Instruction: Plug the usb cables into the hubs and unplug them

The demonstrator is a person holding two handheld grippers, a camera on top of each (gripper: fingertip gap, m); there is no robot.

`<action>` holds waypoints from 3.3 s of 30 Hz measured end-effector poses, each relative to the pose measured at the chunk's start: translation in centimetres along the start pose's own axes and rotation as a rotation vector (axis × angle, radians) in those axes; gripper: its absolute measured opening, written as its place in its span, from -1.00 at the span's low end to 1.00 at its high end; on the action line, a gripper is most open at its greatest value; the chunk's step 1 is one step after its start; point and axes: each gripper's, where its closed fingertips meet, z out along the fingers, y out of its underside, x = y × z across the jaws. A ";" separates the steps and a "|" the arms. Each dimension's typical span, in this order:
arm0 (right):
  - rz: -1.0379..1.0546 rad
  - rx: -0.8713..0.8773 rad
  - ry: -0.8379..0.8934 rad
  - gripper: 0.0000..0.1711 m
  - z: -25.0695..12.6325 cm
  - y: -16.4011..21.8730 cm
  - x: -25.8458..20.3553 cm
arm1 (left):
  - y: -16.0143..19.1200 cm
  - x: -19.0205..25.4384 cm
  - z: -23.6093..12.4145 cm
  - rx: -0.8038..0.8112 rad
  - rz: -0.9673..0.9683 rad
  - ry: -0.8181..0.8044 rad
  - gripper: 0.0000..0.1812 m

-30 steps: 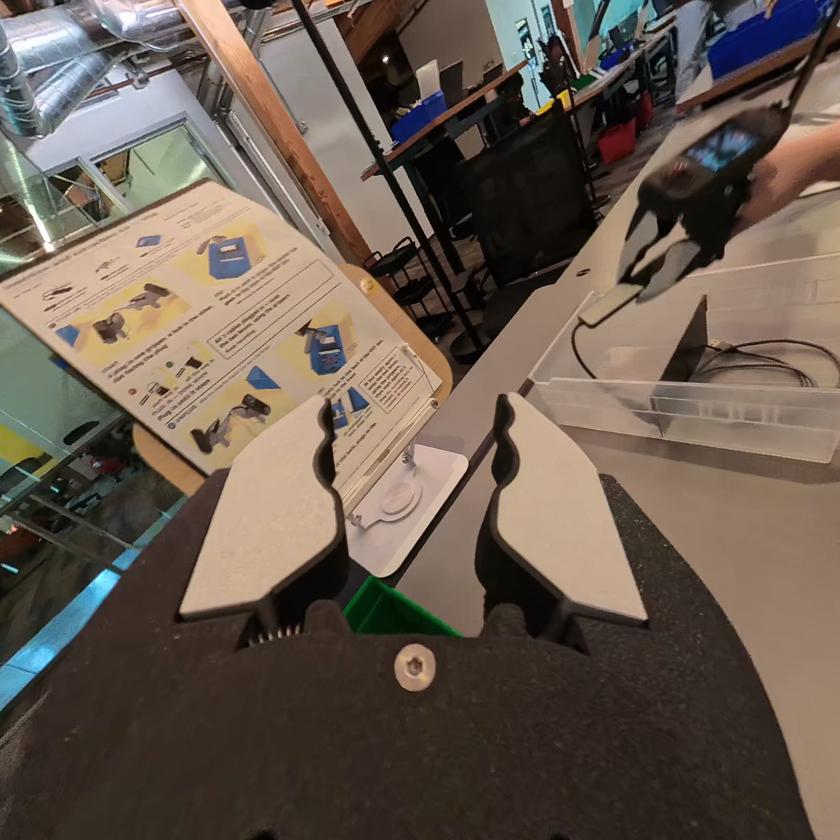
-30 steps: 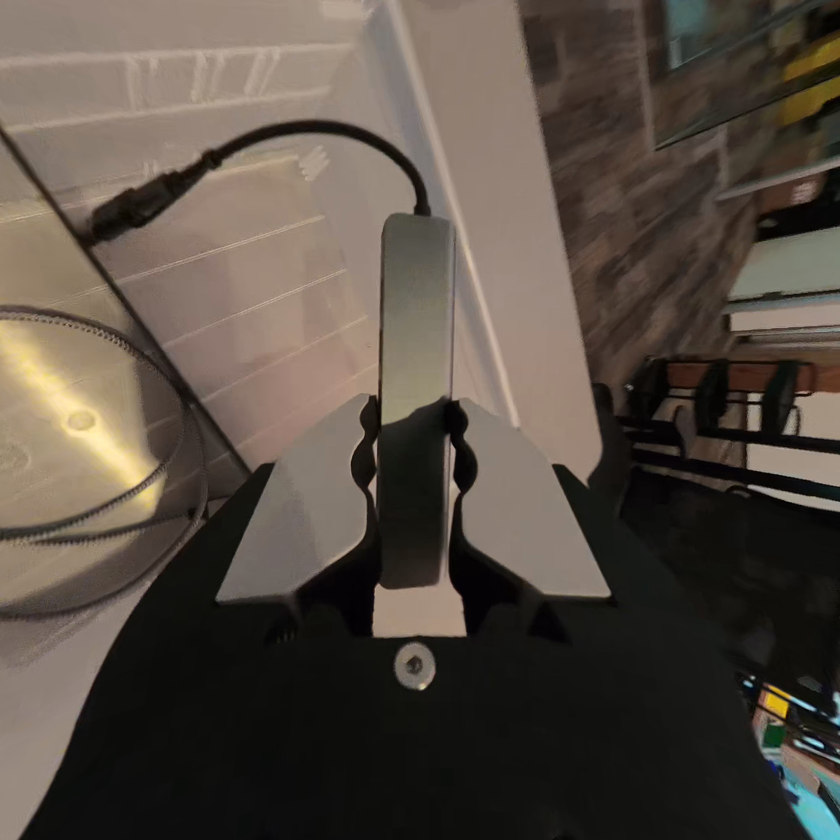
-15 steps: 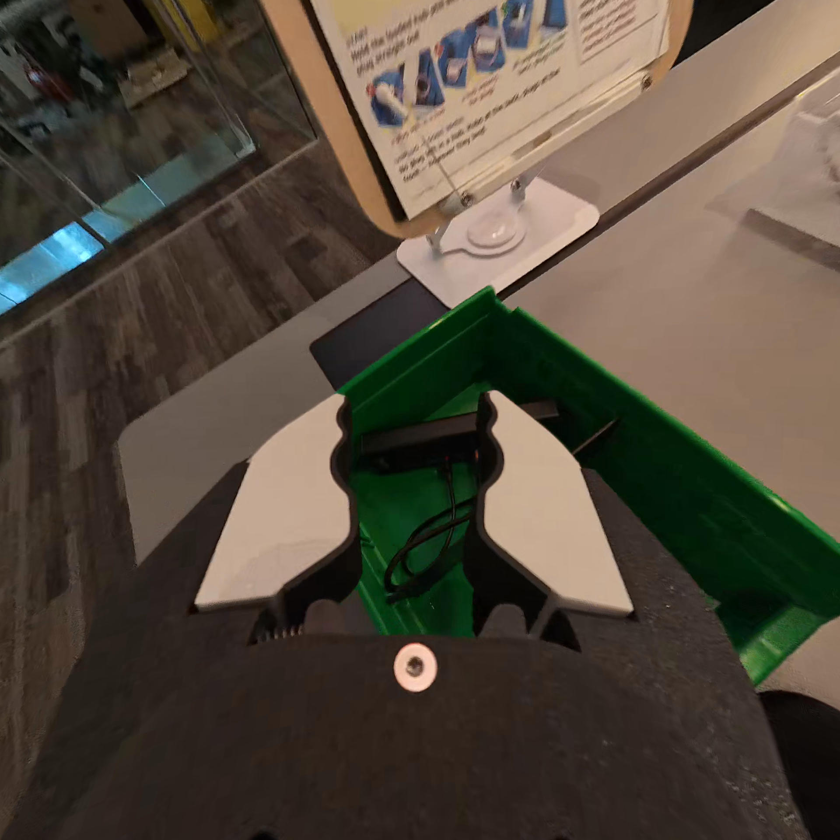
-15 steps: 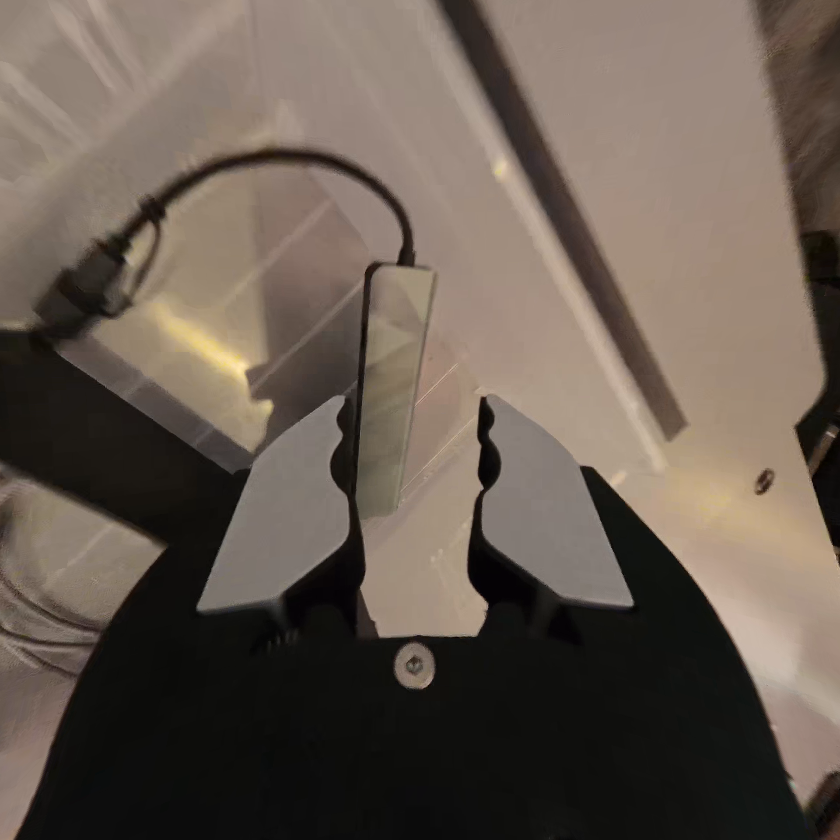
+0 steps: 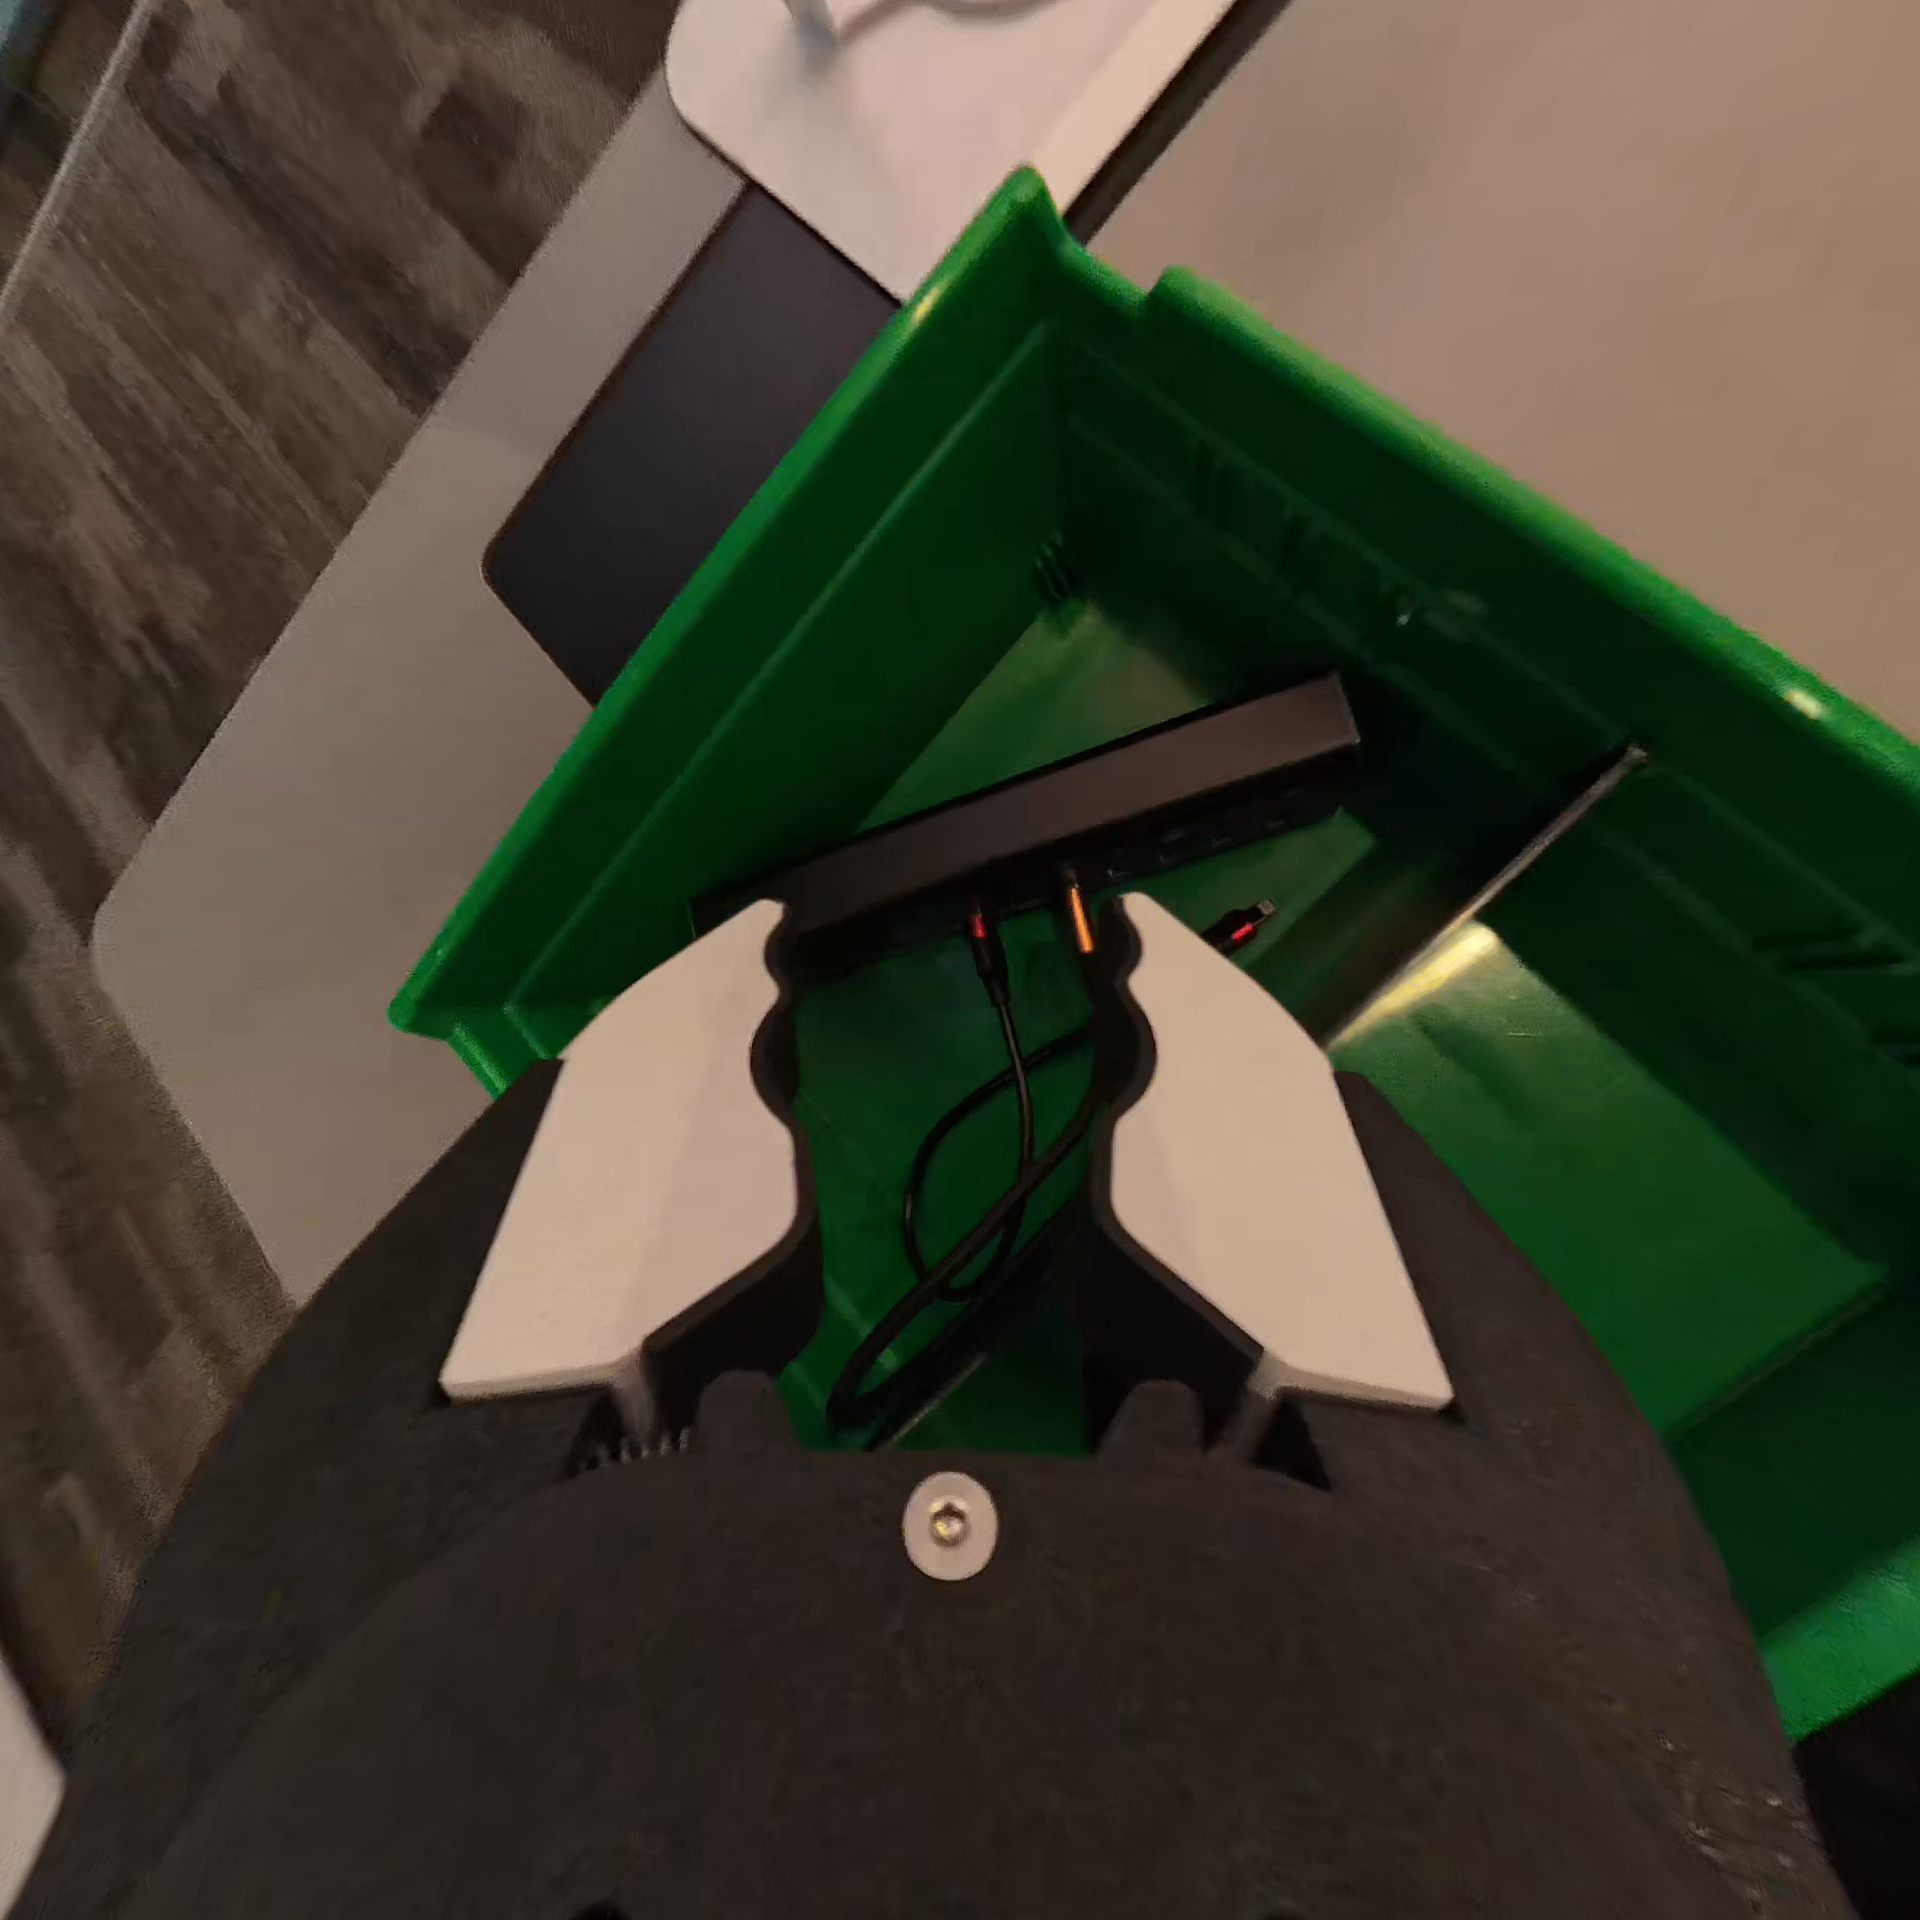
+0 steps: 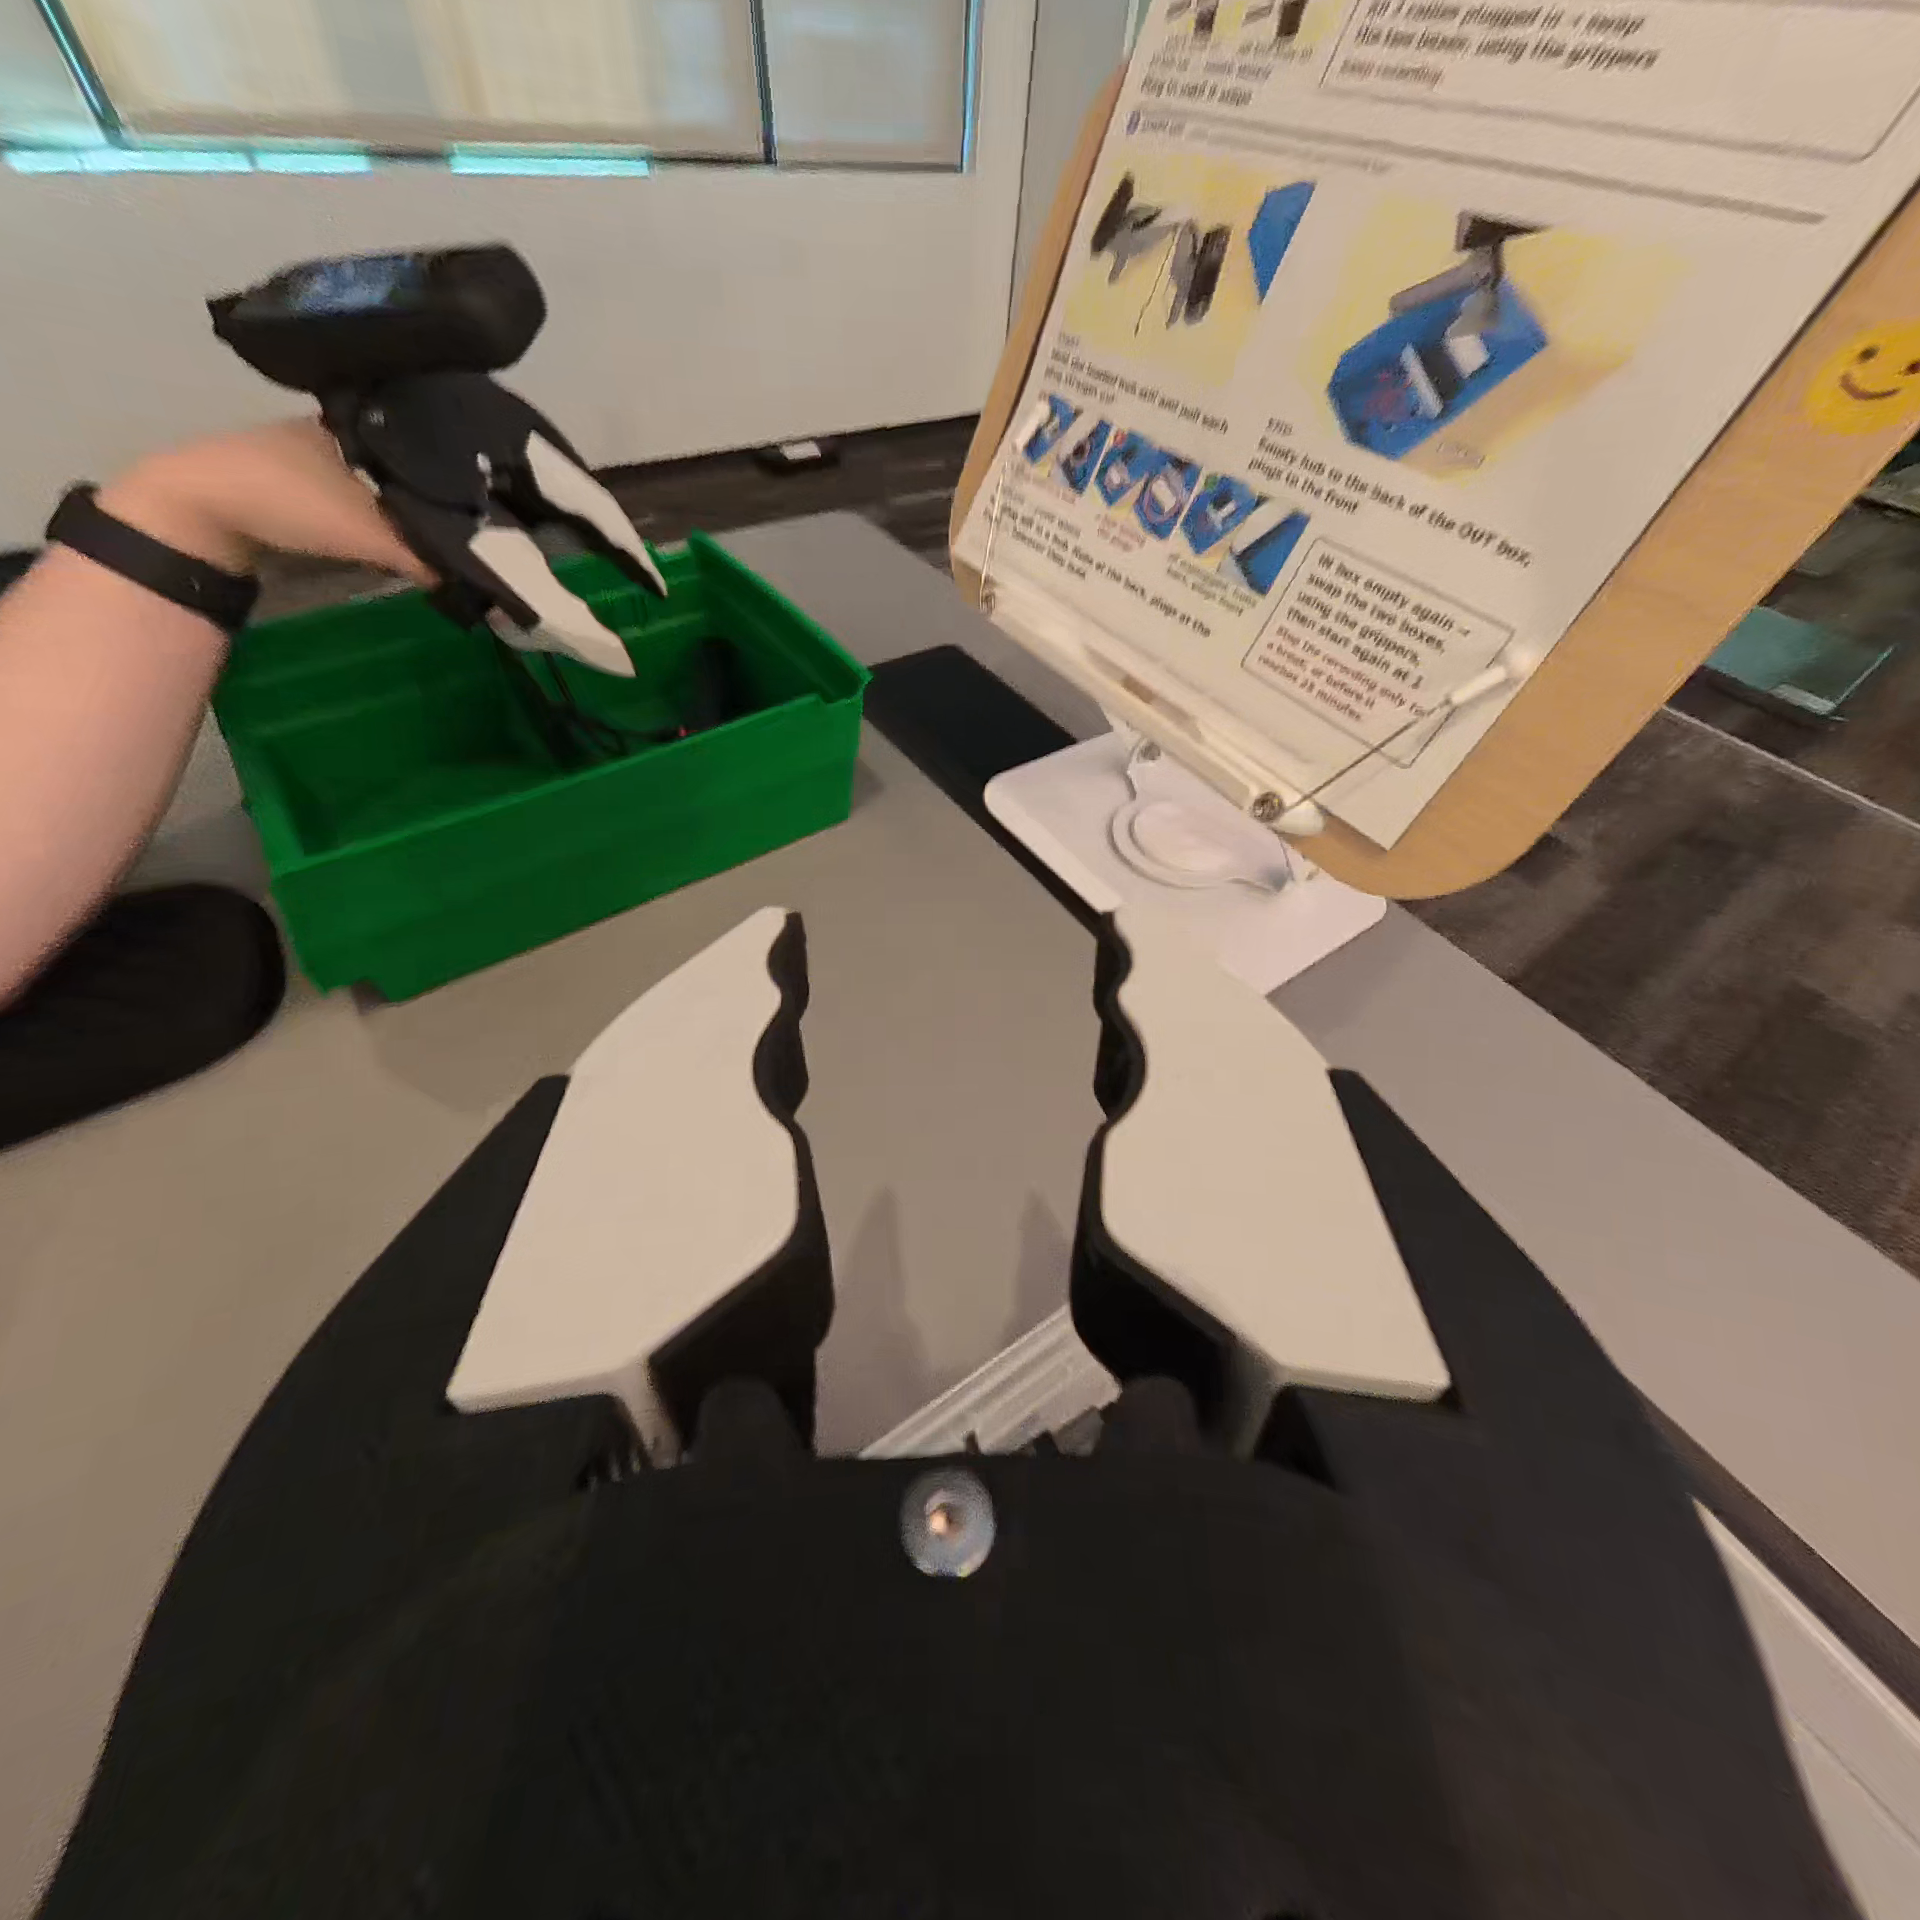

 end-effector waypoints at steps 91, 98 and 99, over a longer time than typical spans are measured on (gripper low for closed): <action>0.084 0.087 -0.615 -0.67 3.6 -6.2 -15.0 | -18.4 24.3 -15.6 0.730 0.113 0.922 -0.57; 0.030 0.056 -0.424 -0.50 2.7 -5.8 -12.1 | -19.8 24.1 -15.5 0.825 0.024 1.052 -0.66; 0.002 0.052 -0.390 -0.51 2.5 -5.7 -11.6 | -19.9 24.1 -15.2 0.823 0.009 1.049 -0.66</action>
